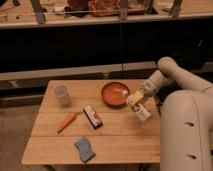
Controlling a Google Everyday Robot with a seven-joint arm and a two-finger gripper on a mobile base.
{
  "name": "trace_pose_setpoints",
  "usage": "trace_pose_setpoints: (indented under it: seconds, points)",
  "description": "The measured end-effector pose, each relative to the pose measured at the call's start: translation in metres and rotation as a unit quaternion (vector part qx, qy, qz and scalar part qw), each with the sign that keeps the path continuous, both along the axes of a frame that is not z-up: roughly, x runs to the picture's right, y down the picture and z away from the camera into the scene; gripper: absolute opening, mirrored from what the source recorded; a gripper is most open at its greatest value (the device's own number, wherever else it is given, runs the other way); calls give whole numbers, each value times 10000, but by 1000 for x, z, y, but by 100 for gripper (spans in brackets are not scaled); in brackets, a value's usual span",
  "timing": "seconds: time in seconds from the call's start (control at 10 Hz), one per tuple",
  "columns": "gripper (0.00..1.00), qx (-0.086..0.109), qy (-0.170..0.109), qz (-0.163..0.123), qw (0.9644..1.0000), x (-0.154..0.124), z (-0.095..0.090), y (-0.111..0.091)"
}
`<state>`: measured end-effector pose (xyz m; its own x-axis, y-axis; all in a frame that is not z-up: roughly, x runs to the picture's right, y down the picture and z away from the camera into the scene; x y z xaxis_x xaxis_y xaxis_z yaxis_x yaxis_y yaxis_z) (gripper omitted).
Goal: Stand the bottle upright
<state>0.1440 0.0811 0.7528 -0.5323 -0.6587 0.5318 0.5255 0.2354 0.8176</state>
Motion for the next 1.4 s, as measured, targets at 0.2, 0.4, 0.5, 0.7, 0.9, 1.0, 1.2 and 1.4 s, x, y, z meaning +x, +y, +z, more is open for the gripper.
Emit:
trace_pose_setpoints:
  seconds: [0.2,0.4,0.5,0.7,0.9,1.0,1.2,1.4]
  points:
    - [4,181,140,-152,9996,-17,-1,-1]
    - [4,613,211,-196,9977,-23,-3,1]
    - [4,886,178,-177,9958,-23,-4,3]
    - [4,1480,71,-260,9886,-23,-6,9]
    - [4,2045,-210,-390,9779,-31,-9,11]
    - [4,2280,-299,-385,9724,-31,-11,13]
    - [4,2627,-368,-241,9639,-29,-14,16]
    - [4,2995,-478,-19,9529,-30,-19,16]
